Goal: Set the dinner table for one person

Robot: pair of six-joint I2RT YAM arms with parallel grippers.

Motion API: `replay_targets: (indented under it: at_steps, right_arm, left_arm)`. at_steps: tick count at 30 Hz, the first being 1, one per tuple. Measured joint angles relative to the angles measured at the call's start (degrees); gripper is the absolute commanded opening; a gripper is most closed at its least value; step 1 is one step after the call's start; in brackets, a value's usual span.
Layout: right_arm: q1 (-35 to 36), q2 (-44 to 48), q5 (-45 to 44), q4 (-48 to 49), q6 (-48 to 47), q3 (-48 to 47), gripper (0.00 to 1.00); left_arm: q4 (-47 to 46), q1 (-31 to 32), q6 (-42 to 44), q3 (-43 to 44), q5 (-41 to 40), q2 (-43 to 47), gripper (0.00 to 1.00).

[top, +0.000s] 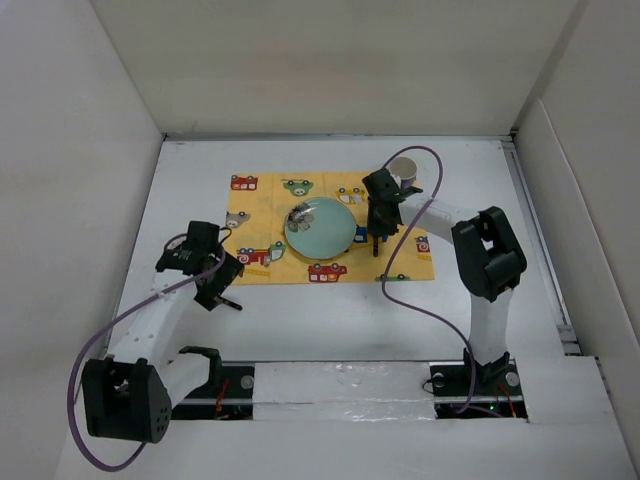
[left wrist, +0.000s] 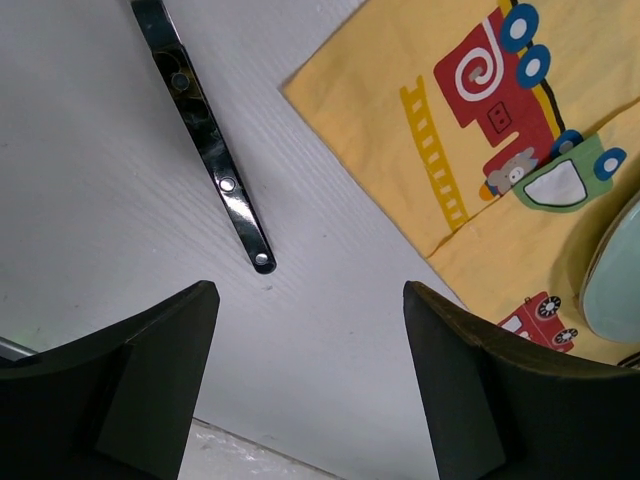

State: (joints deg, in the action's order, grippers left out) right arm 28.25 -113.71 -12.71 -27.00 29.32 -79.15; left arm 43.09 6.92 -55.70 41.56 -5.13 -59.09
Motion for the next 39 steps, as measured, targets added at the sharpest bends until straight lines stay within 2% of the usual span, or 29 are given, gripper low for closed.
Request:
replay_targets:
  at_steps: [6, 10, 17, 19, 20, 26, 27, 29, 31, 33, 39]
  right_arm:
    - [0.70, 0.39, -0.46, -0.07, -0.68, -0.39, 0.63]
    - [1.16, 4.33, -0.11, -0.85, -0.81, -0.20, 0.71]
    - [1.38, 20.63, 0.68, -0.70, -0.76, 2.71, 0.69]
    - [1.38, 25.11, 1.01, -0.83, -0.76, 4.15, 0.68]
    - [1.38, 27.06, 1.18, -0.83, -0.76, 4.66, 0.68]
    - [1.36, 33.64, 3.37, -0.85, -0.76, 6.10, 0.67]
    - [1.36, 34.58, 3.87, -0.85, -0.76, 6.10, 0.67]
    - [1.36, 36.35, 4.63, -0.85, -0.74, 6.10, 0.67]
    - [1.36, 37.83, 5.14, -0.87, -0.57, 6.08, 0.66]
    - [0.63, 39.28, 6.34, -0.90, -0.42, 6.08, 0.66]
    - [-2.62, 41.57, 10.38, -0.87, 0.31, 4.55, 0.65]
  left_arm:
    - [-0.35, 0.00, -2.08, -1.36, -1.01, -2.45, 0.70]
    - [-0.28, 0.00, -3.56, -1.36, -2.64, -5.03, 0.66]
    - [0.48, 0.00, -5.27, -0.66, -4.04, -10.40, 0.59]
    - [-0.22, 0.00, -5.44, -0.02, -4.09, -13.20, 0.52]
    - [-0.24, 0.00, -5.46, 0.07, -4.09, -14.73, 0.52]
    - [-3.04, 0.00, -8.26, -1.92, -3.06, -17.94, 0.44]
    - [-3.19, 0.00, -8.81, -2.32, -3.15, -17.92, 0.38]
    - [-3.48, 0.00, -10.43, -2.58, -3.39, -17.53, 0.28]
    - [-4.35, 0.00, -11.58, -3.26, -3.85, -16.59, 0.11]
    - [-5.46, 0.00, -13.27, -4.94, -3.93, -14.05, 0.00]
    - [-4.96, 0.00, -14.82, -8.39, -4.02, -3.26, 0.00]
